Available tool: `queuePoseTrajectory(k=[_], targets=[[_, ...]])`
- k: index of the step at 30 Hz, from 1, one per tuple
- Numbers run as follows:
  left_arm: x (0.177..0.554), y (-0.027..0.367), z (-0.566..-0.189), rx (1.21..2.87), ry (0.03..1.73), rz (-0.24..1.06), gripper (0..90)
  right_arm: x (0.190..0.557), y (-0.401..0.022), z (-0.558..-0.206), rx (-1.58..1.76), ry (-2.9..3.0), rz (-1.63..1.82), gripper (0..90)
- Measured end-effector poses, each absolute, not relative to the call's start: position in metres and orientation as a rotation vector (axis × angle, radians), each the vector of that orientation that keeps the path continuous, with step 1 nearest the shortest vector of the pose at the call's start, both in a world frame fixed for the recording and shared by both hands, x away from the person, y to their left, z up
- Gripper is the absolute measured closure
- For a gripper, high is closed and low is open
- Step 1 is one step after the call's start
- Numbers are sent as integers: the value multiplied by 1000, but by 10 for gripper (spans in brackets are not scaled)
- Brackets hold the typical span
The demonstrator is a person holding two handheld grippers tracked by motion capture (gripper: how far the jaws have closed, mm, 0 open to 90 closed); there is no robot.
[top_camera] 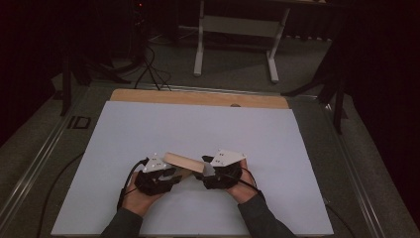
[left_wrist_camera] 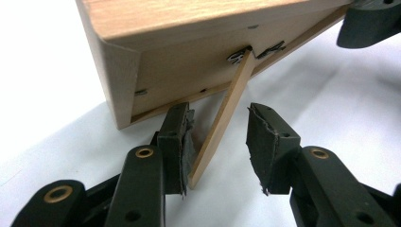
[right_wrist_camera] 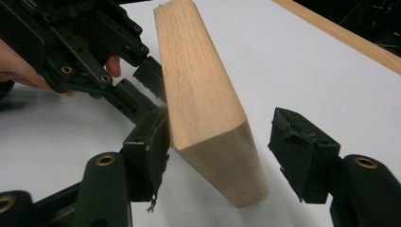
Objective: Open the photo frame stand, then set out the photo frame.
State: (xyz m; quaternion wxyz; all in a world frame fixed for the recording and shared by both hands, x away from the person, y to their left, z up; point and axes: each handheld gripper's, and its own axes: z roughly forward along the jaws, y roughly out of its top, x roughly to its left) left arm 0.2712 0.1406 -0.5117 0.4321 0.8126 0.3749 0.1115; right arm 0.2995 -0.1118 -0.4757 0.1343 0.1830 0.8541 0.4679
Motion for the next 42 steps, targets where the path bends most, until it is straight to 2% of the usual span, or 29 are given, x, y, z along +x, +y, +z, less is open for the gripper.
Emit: queuePoseTrajectory(k=[15,26,36,40,42], targets=[[270,140,-510,2027,933,293,586,297,-117,-465,525,2447,1402,365],[266,150,-502,1977,938,292,585,295,-126,-454,525,2377,1491,419],[264,156,-496,1945,924,293,591,298,-138,-445,580,2297,1554,536],[263,156,-494,1936,914,303,617,302,-142,-446,642,2272,1553,610],[262,156,-493,1928,910,307,633,305,-141,-449,676,2276,1543,681]])
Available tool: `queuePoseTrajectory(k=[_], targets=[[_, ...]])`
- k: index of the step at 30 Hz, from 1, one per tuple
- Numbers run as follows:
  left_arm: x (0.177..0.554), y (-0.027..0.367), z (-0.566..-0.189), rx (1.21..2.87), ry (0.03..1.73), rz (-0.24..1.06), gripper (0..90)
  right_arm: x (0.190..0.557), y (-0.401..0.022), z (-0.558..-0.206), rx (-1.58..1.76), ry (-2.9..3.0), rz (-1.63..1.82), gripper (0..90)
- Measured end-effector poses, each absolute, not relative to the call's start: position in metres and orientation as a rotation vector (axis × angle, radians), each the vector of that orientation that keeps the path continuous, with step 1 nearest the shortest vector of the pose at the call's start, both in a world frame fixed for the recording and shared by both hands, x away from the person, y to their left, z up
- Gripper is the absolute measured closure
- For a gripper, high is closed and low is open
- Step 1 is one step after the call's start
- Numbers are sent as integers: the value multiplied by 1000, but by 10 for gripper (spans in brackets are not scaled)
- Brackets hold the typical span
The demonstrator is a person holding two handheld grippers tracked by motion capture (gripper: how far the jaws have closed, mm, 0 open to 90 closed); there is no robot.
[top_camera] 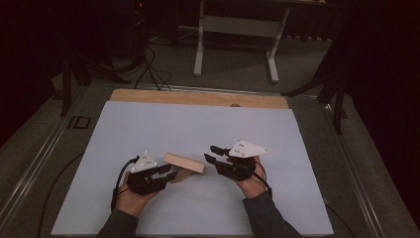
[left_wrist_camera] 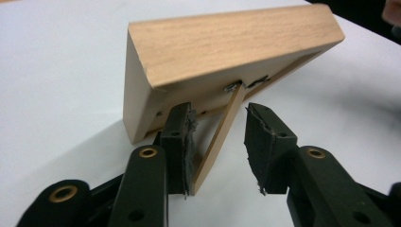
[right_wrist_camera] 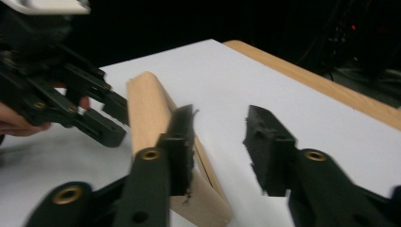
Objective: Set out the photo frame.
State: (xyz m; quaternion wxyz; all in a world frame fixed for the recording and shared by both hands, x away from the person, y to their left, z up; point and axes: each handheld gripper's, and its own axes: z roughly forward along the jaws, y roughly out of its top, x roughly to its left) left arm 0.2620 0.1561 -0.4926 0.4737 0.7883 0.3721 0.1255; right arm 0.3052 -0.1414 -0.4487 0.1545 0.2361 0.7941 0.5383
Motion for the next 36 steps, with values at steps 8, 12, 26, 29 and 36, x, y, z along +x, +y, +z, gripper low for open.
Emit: queuePoseTrajectory(k=[8,12,26,29,36], targets=[[262,153,-492,1951,912,344,724,311,-132,-462,717,2315,1510,856],[264,150,-493,1966,920,367,770,316,-129,-467,752,2324,1508,891],[271,148,-494,1967,955,380,893,317,-122,-479,765,2379,1493,895],[273,147,-495,1970,964,378,894,318,-123,-479,764,2382,1497,895],[276,146,-495,1970,984,378,894,317,-123,-479,761,2389,1491,895]])
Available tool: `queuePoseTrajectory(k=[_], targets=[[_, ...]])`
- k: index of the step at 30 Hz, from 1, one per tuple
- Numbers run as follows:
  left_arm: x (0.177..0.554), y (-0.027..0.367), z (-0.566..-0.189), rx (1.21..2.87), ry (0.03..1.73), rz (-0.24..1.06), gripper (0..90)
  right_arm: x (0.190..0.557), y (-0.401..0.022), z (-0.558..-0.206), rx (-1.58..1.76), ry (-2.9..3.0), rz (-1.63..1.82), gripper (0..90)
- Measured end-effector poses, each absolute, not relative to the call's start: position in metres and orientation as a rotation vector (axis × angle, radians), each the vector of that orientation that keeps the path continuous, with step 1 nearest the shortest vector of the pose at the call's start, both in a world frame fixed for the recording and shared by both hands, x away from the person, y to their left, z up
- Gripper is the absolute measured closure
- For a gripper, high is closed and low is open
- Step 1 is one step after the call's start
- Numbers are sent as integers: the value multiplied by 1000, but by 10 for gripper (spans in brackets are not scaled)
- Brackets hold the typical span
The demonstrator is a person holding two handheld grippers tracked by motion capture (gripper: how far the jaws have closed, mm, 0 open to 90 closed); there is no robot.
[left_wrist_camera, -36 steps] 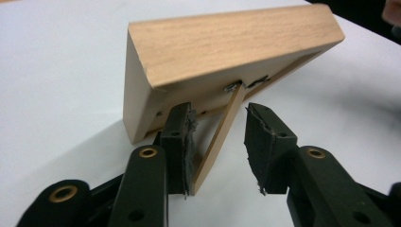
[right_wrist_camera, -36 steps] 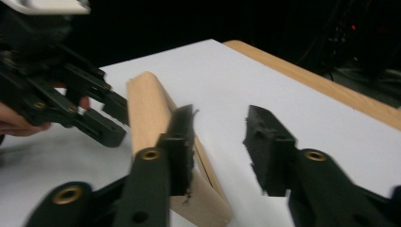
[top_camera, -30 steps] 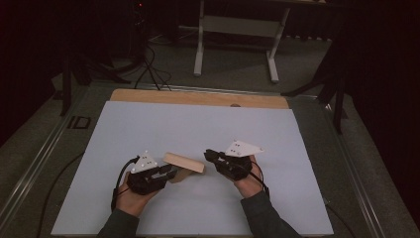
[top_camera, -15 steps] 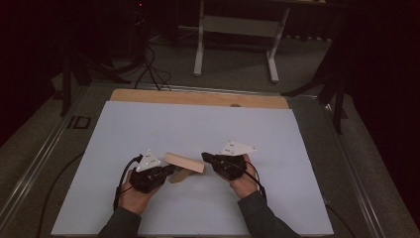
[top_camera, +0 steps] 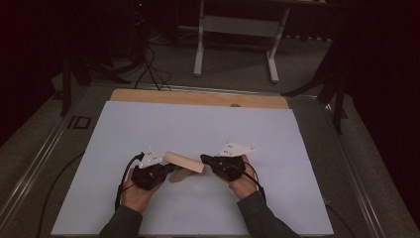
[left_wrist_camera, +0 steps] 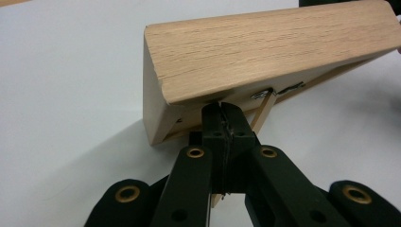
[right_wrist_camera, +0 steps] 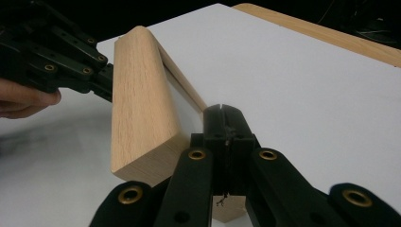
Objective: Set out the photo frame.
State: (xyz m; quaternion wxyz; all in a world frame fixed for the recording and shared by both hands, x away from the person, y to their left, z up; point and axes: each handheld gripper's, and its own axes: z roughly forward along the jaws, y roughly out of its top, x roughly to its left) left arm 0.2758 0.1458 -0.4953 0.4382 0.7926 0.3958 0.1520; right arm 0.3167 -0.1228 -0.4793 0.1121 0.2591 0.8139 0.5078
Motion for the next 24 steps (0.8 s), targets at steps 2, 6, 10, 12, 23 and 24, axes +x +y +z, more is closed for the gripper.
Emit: queuePoseTrajectory(k=[2,6,10,12,23,24], targets=[[276,145,-495,1968,985,379,894,316,-123,-479,753,2391,1487,895],[276,143,-494,1963,977,378,895,315,-122,-479,750,2394,1487,895],[275,140,-492,1963,965,375,894,314,-122,-479,751,2395,1487,895],[274,138,-491,1967,957,377,895,314,-122,-479,747,2396,1484,895],[271,128,-490,1981,920,361,895,312,-119,-480,750,2402,1475,896],[271,128,-490,1981,920,361,895,312,-119,-480,753,2403,1471,896]])
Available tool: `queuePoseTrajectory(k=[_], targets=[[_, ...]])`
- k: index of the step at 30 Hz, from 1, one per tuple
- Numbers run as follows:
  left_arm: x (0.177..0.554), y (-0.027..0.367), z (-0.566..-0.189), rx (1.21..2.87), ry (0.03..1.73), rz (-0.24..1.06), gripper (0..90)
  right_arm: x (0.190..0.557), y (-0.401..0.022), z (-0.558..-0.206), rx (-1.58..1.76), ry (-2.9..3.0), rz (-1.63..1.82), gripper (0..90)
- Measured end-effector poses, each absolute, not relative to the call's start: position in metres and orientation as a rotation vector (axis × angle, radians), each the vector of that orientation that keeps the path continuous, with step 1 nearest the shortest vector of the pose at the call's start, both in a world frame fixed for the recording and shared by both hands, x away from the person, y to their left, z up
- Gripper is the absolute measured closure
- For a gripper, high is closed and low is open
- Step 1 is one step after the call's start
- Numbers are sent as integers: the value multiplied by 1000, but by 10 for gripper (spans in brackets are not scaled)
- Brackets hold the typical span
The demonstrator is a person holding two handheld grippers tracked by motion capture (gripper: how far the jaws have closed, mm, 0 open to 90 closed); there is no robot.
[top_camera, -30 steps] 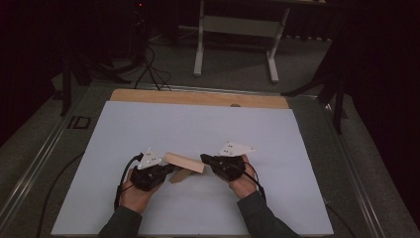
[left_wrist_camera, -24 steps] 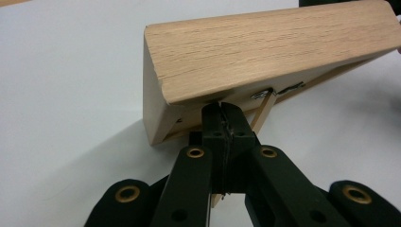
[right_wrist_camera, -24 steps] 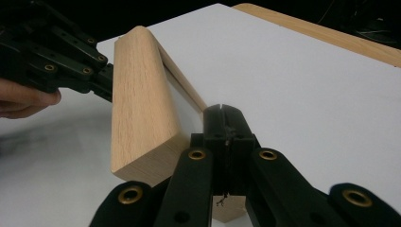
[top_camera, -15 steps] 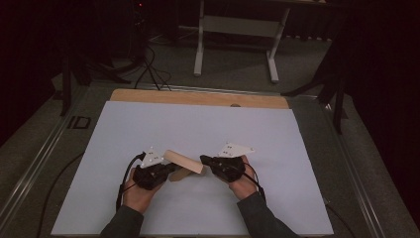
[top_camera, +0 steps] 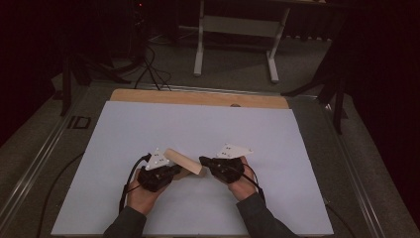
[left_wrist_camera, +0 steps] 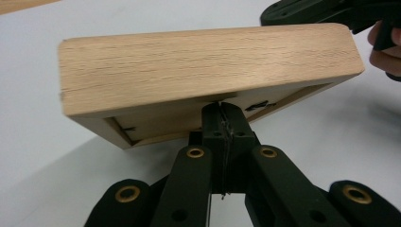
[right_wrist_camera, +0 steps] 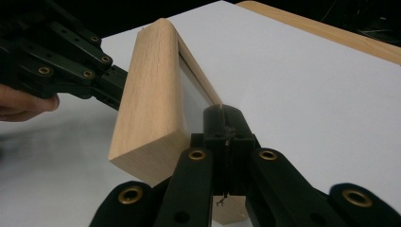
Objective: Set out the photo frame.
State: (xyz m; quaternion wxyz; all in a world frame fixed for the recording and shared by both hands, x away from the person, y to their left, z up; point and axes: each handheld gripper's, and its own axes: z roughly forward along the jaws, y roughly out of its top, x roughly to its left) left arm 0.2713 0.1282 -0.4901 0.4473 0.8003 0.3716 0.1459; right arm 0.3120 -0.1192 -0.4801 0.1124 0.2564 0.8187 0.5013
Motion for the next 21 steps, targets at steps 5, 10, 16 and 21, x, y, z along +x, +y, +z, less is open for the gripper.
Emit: queuePoseTrajectory(k=[5,10,16,21], targets=[[271,123,-492,1995,906,353,894,312,-118,-483,755,2407,1450,896],[272,121,-493,2001,905,349,895,312,-118,-483,759,2410,1447,896],[273,121,-494,1997,910,349,895,313,-119,-485,763,2419,1427,896],[275,121,-495,1997,920,356,895,312,-118,-488,766,2433,1412,896]])
